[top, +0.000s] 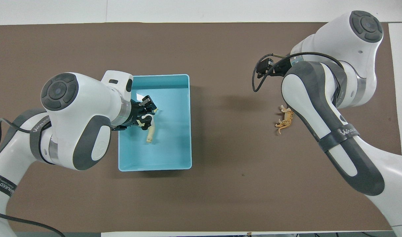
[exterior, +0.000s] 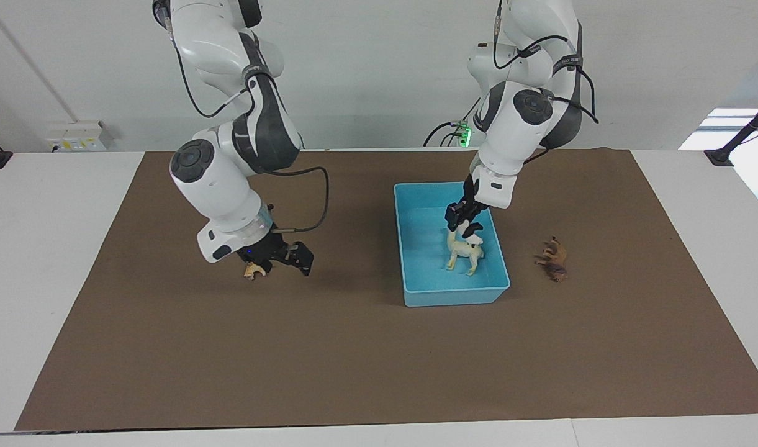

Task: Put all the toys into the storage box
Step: 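Drop the panda in the box with the left gripper while the right gripper withdraws, then grasp the tiger with the right gripper while the left gripper grasps the brown horse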

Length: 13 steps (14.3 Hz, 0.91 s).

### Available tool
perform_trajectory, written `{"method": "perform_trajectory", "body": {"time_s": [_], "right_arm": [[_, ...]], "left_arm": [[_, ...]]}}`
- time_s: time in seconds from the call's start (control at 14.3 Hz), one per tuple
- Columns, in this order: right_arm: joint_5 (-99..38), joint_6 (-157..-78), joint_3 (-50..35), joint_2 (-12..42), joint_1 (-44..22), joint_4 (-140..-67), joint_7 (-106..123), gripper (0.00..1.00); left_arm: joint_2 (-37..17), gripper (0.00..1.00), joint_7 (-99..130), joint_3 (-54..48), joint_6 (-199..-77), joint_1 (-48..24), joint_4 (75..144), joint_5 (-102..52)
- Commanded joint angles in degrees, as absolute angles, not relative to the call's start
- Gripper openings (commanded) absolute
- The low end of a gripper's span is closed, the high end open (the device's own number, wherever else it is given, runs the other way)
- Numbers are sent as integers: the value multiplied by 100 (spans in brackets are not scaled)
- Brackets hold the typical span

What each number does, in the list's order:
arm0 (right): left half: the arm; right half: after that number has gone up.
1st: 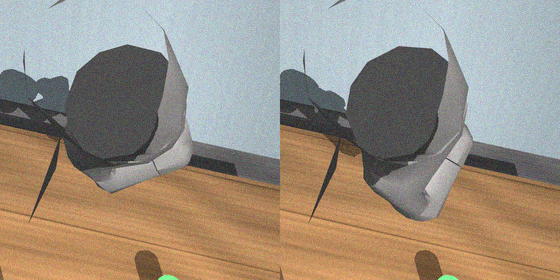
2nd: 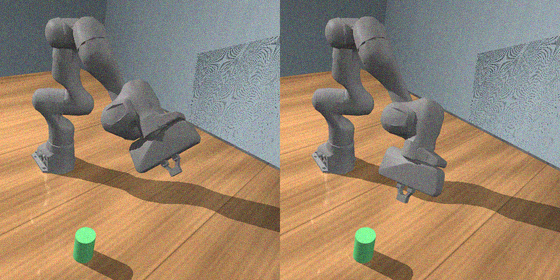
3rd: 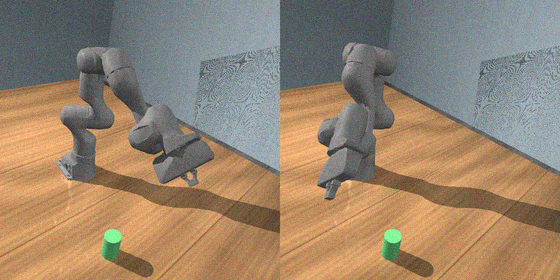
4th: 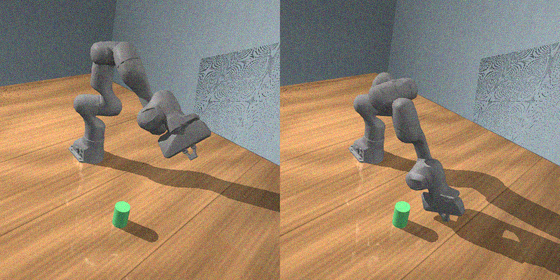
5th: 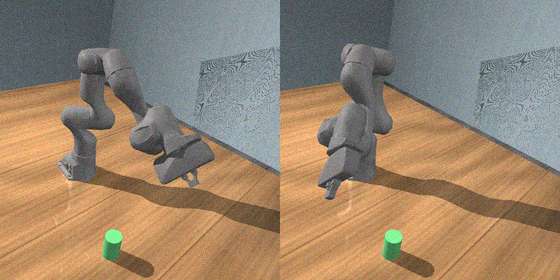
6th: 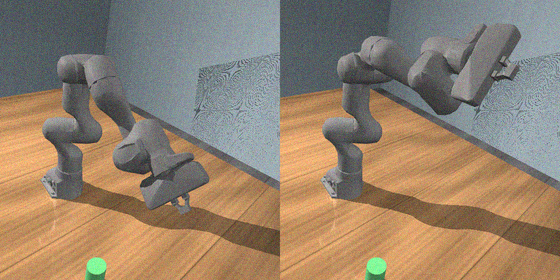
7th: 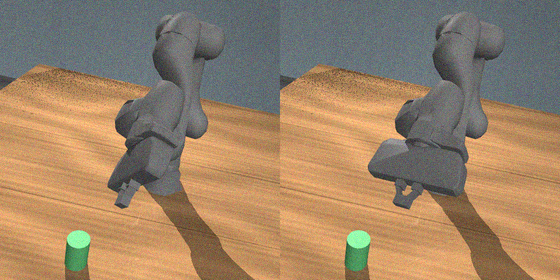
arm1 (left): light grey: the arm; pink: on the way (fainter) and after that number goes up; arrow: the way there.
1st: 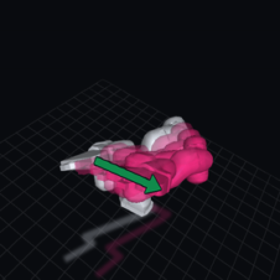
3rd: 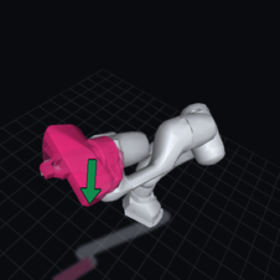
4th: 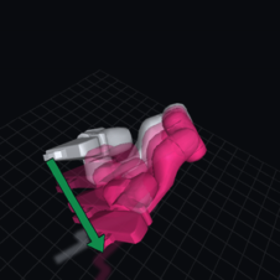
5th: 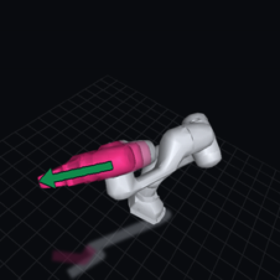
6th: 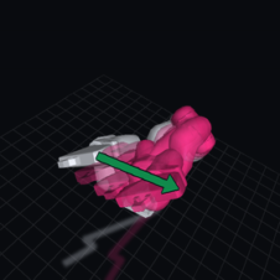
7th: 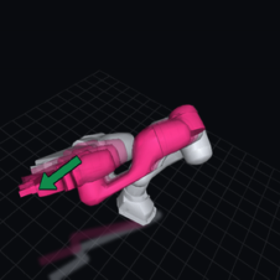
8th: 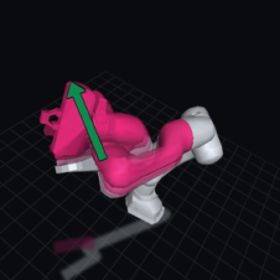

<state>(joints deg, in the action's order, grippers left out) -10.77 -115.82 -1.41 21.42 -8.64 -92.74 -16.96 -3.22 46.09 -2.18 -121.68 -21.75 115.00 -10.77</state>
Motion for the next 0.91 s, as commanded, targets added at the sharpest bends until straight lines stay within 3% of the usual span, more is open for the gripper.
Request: {"method": "perform_trajectory", "body": {"time_s": [0.0,0.21,0.56,0.84], "right_arm": [[-774,-11899,-220,1697,-651,-10219,-1424,100],[-580,-12146,-202,1486,-440,-10826,-1406,100],[-580,-12857,-211,1354,-228,-11573,-1292,100],[-580,-13499,-220,1239,-281,-12129,-1301,100]], "left_arm": [[-97,100,4632,-141,-12086,-2224,11681,-1125],[-97,100,4536,-88,-11874,-2075,11602,-348],[-263,100,2044,-70,-12137,-478,11320,193],[-430,100,381,-70,-12418,105,11548,211]]}}
